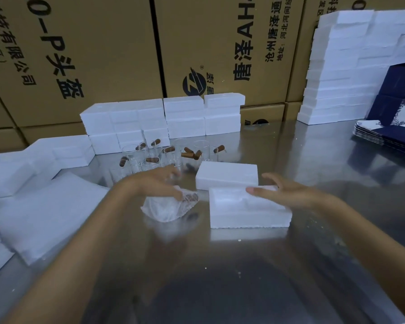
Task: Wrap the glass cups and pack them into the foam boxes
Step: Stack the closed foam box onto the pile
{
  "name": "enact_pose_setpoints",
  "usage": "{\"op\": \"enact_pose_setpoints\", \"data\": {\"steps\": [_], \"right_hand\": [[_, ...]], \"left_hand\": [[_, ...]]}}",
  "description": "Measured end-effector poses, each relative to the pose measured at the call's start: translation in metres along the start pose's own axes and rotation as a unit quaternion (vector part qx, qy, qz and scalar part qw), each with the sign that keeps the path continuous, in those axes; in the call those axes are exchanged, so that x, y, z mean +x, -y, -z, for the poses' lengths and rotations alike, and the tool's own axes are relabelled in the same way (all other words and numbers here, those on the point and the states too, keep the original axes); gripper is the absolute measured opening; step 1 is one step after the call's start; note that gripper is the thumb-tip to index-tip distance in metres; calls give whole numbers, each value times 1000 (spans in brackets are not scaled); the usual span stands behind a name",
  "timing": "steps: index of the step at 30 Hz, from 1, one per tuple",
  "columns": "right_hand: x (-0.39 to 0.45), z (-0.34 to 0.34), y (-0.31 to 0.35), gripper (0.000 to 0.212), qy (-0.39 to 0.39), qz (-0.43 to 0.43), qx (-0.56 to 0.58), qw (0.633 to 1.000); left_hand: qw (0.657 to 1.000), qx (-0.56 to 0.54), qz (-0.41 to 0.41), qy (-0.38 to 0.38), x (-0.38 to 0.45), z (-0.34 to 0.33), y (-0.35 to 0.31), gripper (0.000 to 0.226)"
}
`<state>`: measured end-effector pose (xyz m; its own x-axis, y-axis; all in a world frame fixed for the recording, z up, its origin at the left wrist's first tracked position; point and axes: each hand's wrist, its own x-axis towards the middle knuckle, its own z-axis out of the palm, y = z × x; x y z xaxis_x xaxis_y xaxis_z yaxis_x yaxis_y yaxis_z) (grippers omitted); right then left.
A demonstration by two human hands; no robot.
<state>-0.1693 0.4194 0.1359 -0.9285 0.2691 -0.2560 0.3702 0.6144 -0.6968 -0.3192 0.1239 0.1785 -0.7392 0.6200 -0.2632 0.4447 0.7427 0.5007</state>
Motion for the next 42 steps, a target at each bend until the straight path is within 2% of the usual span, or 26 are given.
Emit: {"op": "enact_pose_setpoints", "data": {"steps": [2, 4, 7, 11, 14, 17, 20, 22, 24, 28, 30, 34, 38, 42], "right_hand": [[-8, -6, -4, 124, 42, 47, -38, 997], [-15, -17, -5, 128, 56, 61, -72, 994], [-20, -38, -2, 115, 17, 93, -58, 994], [-25, -59, 14, 104, 25, 124, -58, 990], [-22, -73, 25, 105, 31, 141, -64, 988], [-17, -85, 36, 106, 41, 155, -62, 985], [-11, -93, 43, 107, 49, 163, -64, 983], [-8, -95, 44, 105, 50, 166, -60, 983], [-6, -96, 45, 101, 50, 169, -58, 983], [-7, -95, 47, 84, 50, 176, -61, 981], [-7, -95, 47, 85, 57, 174, -54, 982], [-8, -95, 45, 99, 61, 166, -52, 983], [-8, -95, 46, 100, 60, 161, -51, 984], [-9, -92, 50, 96, 74, 157, -73, 982]], "left_hand": [[999, 17, 28, 16, -12, -9, 21, 82], [998, -53, 11, -46, -17, -26, 38, 83], [979, -132, -24, -156, -26, -41, 53, 79], [951, -189, -56, -238, -43, -28, 54, 68], [960, -159, -85, -215, -55, -14, 41, 74], [979, -89, -112, -147, -60, -17, 29, 79], [988, -27, -102, -112, -57, -28, 34, 82], [991, -41, -94, -90, -57, -32, 42, 78], [991, -46, -94, -79, -59, -34, 47, 77], [991, 13, -115, -71, -61, -37, 46, 76], [991, 49, -109, -64, -59, -42, 43, 77], [993, -4, -96, -66, -58, -53, 46, 77], [991, -39, -101, -81, -61, -62, 55, 75], [988, -88, -91, -92, -55, -66, 53, 55]]}}
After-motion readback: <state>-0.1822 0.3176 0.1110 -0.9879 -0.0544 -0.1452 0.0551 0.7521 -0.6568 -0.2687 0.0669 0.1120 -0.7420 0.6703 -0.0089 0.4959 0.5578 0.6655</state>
